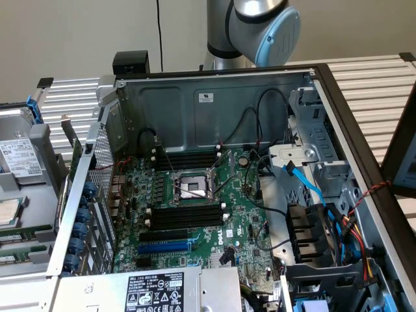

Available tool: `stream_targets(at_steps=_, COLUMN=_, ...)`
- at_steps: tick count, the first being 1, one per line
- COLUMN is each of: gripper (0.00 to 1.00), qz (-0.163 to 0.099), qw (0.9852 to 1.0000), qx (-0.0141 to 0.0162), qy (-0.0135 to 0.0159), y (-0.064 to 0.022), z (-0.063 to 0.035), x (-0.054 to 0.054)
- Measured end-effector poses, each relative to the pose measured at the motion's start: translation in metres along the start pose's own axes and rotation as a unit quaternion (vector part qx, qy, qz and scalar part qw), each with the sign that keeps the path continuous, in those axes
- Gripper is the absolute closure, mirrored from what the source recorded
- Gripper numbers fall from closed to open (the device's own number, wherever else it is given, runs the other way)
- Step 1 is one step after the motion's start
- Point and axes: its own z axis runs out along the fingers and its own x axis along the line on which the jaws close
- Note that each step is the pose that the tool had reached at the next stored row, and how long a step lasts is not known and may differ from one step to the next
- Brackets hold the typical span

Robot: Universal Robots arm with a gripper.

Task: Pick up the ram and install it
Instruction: 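Pick up the ram and move it above insertion slot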

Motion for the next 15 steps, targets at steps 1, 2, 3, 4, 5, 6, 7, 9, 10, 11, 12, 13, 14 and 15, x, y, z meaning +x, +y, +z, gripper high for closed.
stream_targets(at_steps=1, gripper=0.82, qz=0.003, qw=1.0000, qx=-0.0001, qy=-0.0001, y=0.0000, z=0.0019, x=0.000)
stream_targets(at_steps=2, gripper=0.82, qz=0.006, qw=1.0000, qx=-0.0001, qy=-0.0002, y=-0.0001, z=0.0038, x=0.000)
stream_targets(at_steps=3, gripper=0.82, qz=0.010, qw=1.0000, qx=-0.0002, qy=-0.0003, y=-0.0001, z=0.0056, x=0.000)
stream_targets(at_steps=4, gripper=0.82, qz=0.014, qw=0.9999, qx=-0.0004, qy=-0.0004, y=-0.0002, z=0.0073, x=0.000)
stream_targets(at_steps=5, gripper=0.82, qz=0.018, qw=0.9998, qx=-0.0005, qy=-0.0005, y=-0.0002, z=0.0091, x=0.000)
stream_targets(at_steps=6, gripper=0.82, qz=0.023, qw=0.9997, qx=-0.0006, qy=-0.0006, y=-0.0003, z=0.0110, x=0.000)
stream_targets(at_steps=7, gripper=0.82, qz=0.028, qw=0.9996, qx=-0.0007, qy=-0.0007, y=-0.0003, z=0.0128, x=0.000)
stream_targets(at_steps=9, gripper=0.82, qz=0.036, qw=0.9993, qx=-0.0009, qy=-0.0010, y=-0.0004, z=0.0165, x=0.000)
stream_targets(at_steps=10, gripper=0.82, qz=0.040, qw=0.9992, qx=-0.0011, qy=-0.0010, y=-0.0004, z=0.0182, x=0.000)
stream_targets(at_steps=11, gripper=0.82, qz=0.044, qw=0.9990, qx=-0.0011, qy=-0.0011, y=-0.0004, z=0.0201, x=0.000)
stream_targets(at_steps=12, gripper=0.82, qz=0.047, qw=0.9989, qx=-0.0012, qy=-0.0012, y=-0.0005, z=0.0219, x=0.000)
stream_targets(at_steps=13, gripper=0.82, qz=0.050, qw=0.9988, qx=-0.0012, qy=-0.0013, y=-0.0005, z=0.0237, x=0.000)
stream_targets(at_steps=14, gripper=0.82, qz=0.053, qw=0.9986, qx=-0.0013, qy=-0.0014, y=-0.0005, z=0.0256, x=0.000)
stream_targets(at_steps=15, gripper=0.82, qz=0.056, qw=0.9984, qx=-0.0015, qy=-0.0015, y=-0.0005, z=0.0275, x=0.000)
